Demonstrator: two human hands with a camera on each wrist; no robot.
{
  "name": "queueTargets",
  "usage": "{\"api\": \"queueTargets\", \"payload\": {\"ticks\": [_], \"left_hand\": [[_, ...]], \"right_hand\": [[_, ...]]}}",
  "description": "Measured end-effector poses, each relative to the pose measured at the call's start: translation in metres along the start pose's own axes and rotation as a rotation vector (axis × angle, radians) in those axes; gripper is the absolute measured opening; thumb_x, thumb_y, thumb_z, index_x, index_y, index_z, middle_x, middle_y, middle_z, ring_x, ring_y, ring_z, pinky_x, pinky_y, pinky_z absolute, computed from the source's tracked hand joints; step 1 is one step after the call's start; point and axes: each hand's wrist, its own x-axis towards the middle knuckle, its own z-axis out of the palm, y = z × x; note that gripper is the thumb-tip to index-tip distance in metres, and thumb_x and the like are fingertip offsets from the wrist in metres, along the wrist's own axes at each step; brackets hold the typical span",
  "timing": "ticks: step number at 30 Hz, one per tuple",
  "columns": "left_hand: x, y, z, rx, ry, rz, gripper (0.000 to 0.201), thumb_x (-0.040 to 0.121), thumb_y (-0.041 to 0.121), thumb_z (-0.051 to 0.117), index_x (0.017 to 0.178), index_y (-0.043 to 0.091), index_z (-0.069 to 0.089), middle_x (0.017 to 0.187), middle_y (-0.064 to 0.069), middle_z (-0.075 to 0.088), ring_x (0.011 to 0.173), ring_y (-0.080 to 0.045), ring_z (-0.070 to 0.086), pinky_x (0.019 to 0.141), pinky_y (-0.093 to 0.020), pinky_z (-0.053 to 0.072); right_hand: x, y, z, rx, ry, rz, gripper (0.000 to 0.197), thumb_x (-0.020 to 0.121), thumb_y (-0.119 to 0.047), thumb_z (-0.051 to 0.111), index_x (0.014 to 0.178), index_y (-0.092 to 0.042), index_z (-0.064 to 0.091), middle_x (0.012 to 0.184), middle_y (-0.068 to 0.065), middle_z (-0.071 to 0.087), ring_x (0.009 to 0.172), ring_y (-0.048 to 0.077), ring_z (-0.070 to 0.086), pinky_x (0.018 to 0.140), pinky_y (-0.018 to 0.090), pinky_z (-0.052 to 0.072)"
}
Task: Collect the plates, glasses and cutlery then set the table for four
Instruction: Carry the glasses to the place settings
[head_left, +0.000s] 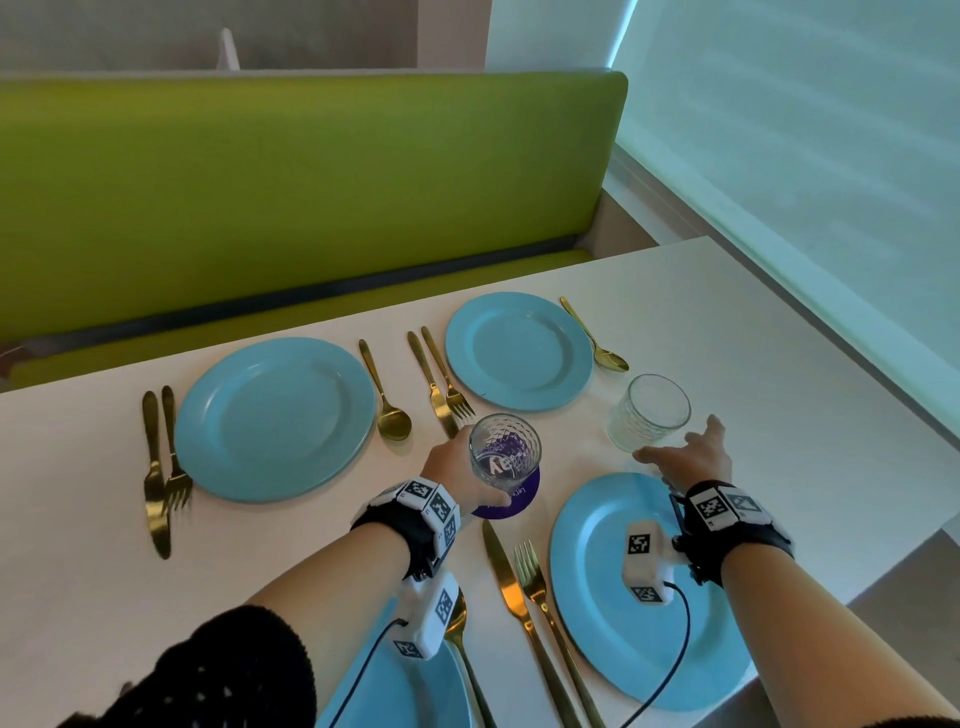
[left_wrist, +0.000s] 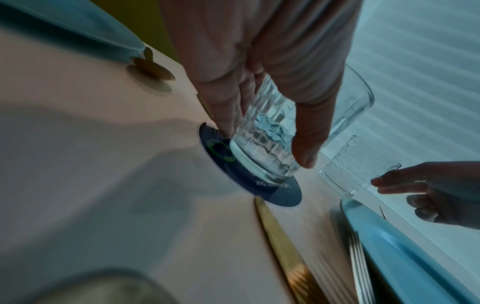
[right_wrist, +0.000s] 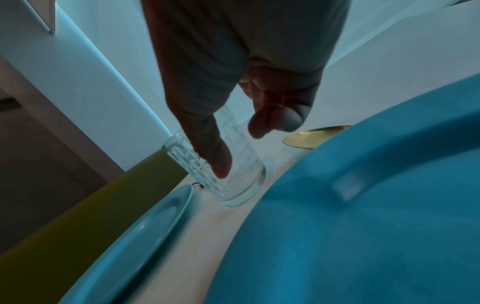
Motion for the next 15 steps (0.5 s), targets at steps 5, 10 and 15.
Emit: {"api": "queueTargets", "payload": {"ticks": [5,10,15], "left_hand": [[-0.003,0.000,-0.004,-0.043,-0.054,-0.009,0.106,0.052,0.028,0.090,0.140,0.021,0.030,0.136,-0.001,0.053,0.124,-0.022,0.051,0.100,-0.029,0.043],[-0.021,-0.005,-0.028,-0.044,-0.068,-0.001,0.122,0.056,0.031,0.089,0.149,0.015,0.012,0.153,-0.006,0.031,0.138,-0.024,0.035,0.110,-0.036,0.036],[-0.068,-0.040,-0.067,-0.210,0.061,-0.015,0.126,0.055,0.036,0.089,0.150,0.015,0.008,0.156,-0.009,0.024,0.141,-0.025,0.032,0.114,-0.044,0.031]], "right_hand": [[-0.017,-0.003,-0.008,-0.022,0.005,-0.043,0.117,0.063,-0.016,0.085,0.150,-0.025,0.008,0.146,0.009,0.042,0.118,0.035,0.056,0.100,0.047,0.047],[-0.060,-0.020,-0.014,-0.024,0.010,-0.084,0.117,0.064,-0.012,0.084,0.151,-0.022,0.006,0.146,0.010,0.042,0.114,0.030,0.057,0.100,0.047,0.047],[-0.144,-0.051,-0.003,0.010,0.139,-0.228,0.089,0.075,-0.010,0.074,0.147,-0.016,0.023,0.134,0.010,0.055,0.124,0.030,0.049,0.104,0.038,0.038]]}}
